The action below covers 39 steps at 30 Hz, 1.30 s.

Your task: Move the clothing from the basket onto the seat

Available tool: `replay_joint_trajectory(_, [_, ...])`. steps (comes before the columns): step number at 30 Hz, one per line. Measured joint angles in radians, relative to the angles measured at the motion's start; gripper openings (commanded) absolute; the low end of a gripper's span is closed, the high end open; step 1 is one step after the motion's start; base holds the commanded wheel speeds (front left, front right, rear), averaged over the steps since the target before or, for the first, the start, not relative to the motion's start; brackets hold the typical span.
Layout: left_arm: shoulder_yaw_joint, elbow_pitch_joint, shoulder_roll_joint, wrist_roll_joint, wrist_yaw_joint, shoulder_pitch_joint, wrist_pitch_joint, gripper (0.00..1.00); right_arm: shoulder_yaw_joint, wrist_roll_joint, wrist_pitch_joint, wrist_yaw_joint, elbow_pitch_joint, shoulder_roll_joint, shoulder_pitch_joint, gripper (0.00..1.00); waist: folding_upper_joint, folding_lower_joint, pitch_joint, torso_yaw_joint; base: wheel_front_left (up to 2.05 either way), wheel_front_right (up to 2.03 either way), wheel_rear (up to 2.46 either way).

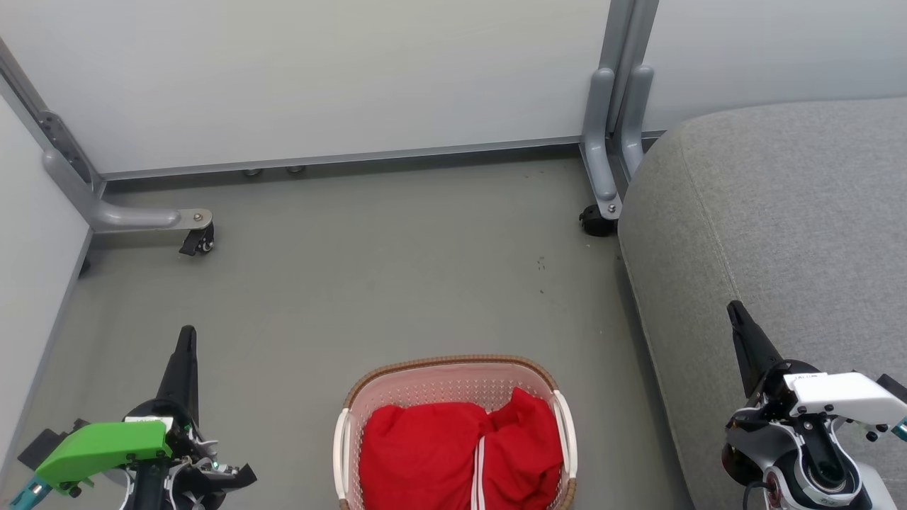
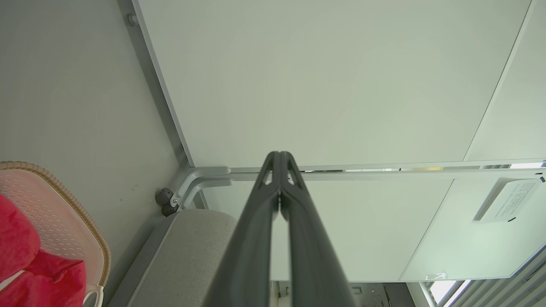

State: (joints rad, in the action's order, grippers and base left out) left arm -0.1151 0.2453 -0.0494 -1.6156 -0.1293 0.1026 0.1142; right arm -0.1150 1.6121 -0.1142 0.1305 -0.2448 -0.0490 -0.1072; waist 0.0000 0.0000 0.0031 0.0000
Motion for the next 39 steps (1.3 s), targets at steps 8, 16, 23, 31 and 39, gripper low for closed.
replay_joint_trajectory(8, [0.0,0.0,0.0,0.0,0.0,0.0,0.0,0.0,0.0,0.0,0.0,0.0,0.0,0.0,0.0,0.0,0.0,0.0,0.0,0.0,0.0,0.0,0.0])
replay_joint_trajectory(16, [0.0,0.0,0.0,0.0,0.0,0.0,0.0,0.0,0.0,0.0,0.0,0.0,0.0,0.0,0.0,0.0,0.0,0.0,0.0,0.0,0.0,0.0,0.0])
replay_joint_trajectory(23, [0.0,0.0,0.0,0.0,0.0,0.0,0.0,0.0,0.0,0.0,0.0,0.0,0.0,0.0,0.0,0.0,0.0,0.0,0.0,0.0,0.0,0.0,0.0])
replay_joint_trajectory(31, [0.018,0.033,0.007,0.0,0.002,-0.032,-0.016,1.0,0.025,-0.003,0.016,-0.002,-0.026,0.008,0.025,1.0,0.0,0.0,-0.001,0.0,0.0,0.0,0.0])
replay_joint_trajectory(39, [0.053,0.018,0.007,0.013,0.002,-0.033,-0.055,1.0,0.059,-0.007,0.054,-0.002,-0.007,0.0,0.028,1.0,0.0,0.0,0.0,0.002,0.0,0.0,0.0])
